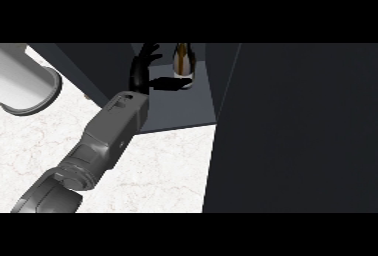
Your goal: Pick up the wine, place it into the cabinet and close the cabinet
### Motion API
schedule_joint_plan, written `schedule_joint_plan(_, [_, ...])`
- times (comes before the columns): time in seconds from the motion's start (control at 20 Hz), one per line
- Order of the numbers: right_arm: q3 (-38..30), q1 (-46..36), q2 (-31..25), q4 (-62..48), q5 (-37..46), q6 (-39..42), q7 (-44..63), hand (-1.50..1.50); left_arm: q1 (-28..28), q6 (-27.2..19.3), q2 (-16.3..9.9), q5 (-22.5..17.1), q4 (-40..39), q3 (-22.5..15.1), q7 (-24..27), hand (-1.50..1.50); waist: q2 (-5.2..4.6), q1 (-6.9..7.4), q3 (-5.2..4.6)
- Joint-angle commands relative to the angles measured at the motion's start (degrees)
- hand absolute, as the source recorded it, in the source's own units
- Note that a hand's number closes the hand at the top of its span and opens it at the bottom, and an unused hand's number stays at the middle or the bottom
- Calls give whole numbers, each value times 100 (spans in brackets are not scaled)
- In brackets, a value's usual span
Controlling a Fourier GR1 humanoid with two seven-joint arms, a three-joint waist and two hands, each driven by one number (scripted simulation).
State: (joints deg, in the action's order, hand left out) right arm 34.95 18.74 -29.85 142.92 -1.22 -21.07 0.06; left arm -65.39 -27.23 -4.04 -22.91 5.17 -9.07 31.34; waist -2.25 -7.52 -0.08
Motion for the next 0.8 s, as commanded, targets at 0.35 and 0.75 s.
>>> schedule_joint_plan(0.35, [128,407,-171,802,-247,162,134,-150,-310,508,-112,-141,77,221,140,-150,19,-48,-10])
schedule_joint_plan(0.75, [-157,348,-131,870,-382,106,354,-150,-104,1683,157,-440,408,549,716,150,85,277,-7])
